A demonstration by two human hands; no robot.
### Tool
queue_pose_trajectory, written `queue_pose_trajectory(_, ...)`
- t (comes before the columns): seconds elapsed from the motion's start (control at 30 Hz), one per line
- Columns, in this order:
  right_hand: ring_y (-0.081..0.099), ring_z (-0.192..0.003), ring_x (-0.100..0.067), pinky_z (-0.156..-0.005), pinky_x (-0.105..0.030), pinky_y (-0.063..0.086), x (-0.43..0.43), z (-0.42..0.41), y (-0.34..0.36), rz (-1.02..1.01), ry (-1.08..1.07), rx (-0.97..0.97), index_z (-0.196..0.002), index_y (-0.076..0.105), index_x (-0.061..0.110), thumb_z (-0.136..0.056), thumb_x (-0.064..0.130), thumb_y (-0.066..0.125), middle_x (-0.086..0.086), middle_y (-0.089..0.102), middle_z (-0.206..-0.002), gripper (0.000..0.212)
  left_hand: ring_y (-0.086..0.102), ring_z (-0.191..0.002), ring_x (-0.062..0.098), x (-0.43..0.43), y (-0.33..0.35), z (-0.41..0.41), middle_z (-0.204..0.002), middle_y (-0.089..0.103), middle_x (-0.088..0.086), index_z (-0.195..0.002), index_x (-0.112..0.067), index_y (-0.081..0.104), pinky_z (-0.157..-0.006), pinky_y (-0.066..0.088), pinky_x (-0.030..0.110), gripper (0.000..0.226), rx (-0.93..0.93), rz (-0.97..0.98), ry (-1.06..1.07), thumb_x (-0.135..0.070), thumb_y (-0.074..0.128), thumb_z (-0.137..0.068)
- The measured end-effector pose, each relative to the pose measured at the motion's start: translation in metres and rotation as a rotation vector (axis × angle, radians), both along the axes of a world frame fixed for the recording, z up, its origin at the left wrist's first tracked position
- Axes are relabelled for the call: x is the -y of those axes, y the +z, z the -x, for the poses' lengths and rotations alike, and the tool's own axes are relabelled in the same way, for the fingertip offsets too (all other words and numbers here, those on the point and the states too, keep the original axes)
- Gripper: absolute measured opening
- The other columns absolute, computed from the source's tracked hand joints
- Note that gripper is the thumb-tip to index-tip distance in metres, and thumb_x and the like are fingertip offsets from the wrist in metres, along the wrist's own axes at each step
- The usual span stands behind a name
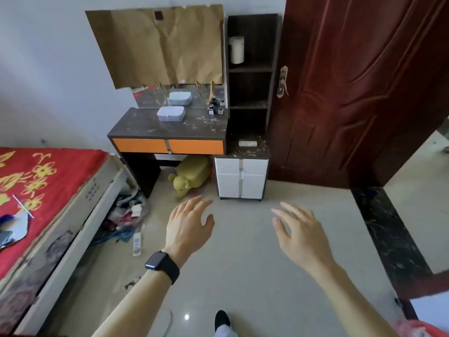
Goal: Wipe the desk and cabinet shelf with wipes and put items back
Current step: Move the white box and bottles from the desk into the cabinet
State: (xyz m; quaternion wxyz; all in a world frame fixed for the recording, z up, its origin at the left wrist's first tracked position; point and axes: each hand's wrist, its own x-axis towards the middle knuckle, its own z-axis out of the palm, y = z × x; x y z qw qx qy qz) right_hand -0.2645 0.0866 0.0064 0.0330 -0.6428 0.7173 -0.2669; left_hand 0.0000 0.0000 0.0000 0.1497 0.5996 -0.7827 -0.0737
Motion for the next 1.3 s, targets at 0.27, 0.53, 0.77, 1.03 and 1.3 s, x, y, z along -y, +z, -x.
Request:
queue_pose_trajectory(0.27, 0.052, -0.123, -0.02, -0.098, -0.037, 0.045, 0.152, -0.016, -0.019, -0.101, 0.072, -0.079, -0.118, 0.069, 0.03, -0.092, 0.042, 0.039, 0.007, 0.065, -0.126, 0.041, 0.047, -0.133, 0.02, 0.126, -0.02, -0.03, -0.142, 0.056, -0.011, -0.136, -0.037, 0.057, -0.111, 0.036, 0.038, 0.041, 0.047, -0.076, 0.088, -0.043, 0.052, -0.095)
queue_pose_trajectory(0.53, 0.05, -0.122, -0.016, -0.104, -0.033, 0.042, 0.297, -0.035, 0.002, -0.076, 0.174, -0.056, -0.121, 0.067, 0.026, -0.094, 0.037, 0.043, 0.013, 0.065, -0.124, 0.038, 0.049, -0.129, 0.021, 0.261, -0.004, -0.065, -0.136, 0.058, -0.014, -0.128, -0.041, 0.06, -0.104, 0.04, 0.039, 0.039, 0.037, -0.08, 0.206, -0.041, 0.046, -0.092)
queue_pose_trajectory(0.77, 0.048, -0.128, -0.019, -0.105, -0.037, 0.04, 0.439, -0.042, -0.009, -0.083, 0.258, -0.029, -0.124, 0.065, 0.027, -0.095, 0.033, 0.05, 0.011, 0.062, -0.129, 0.033, 0.046, -0.133, 0.02, 0.383, -0.005, -0.07, -0.142, 0.055, -0.014, -0.135, -0.038, 0.056, -0.107, 0.039, 0.039, 0.043, 0.03, -0.113, 0.284, -0.041, 0.046, -0.093)
queue_pose_trajectory(1.03, 0.046, -0.129, -0.016, -0.107, -0.036, 0.039, 0.596, -0.033, -0.02, -0.127, 0.349, 0.011, -0.126, 0.064, 0.029, -0.093, 0.043, 0.04, 0.012, 0.062, -0.129, 0.044, 0.049, -0.131, 0.02, 0.506, -0.007, -0.055, -0.138, 0.058, -0.012, -0.133, -0.036, 0.06, -0.106, 0.038, 0.037, 0.039, -0.019, -0.131, 0.427, -0.035, 0.053, -0.095)
queue_pose_trajectory(1.3, 0.049, -0.127, -0.016, -0.103, -0.036, 0.045, 0.707, -0.044, -0.042, -0.217, 0.403, -0.002, -0.125, 0.064, 0.03, -0.093, 0.044, 0.042, 0.013, 0.063, -0.127, 0.042, 0.052, -0.128, 0.023, 0.604, -0.033, -0.079, -0.136, 0.06, -0.008, -0.133, -0.036, 0.06, -0.103, 0.043, 0.04, 0.047, -0.07, -0.235, 0.518, -0.051, 0.046, -0.091)
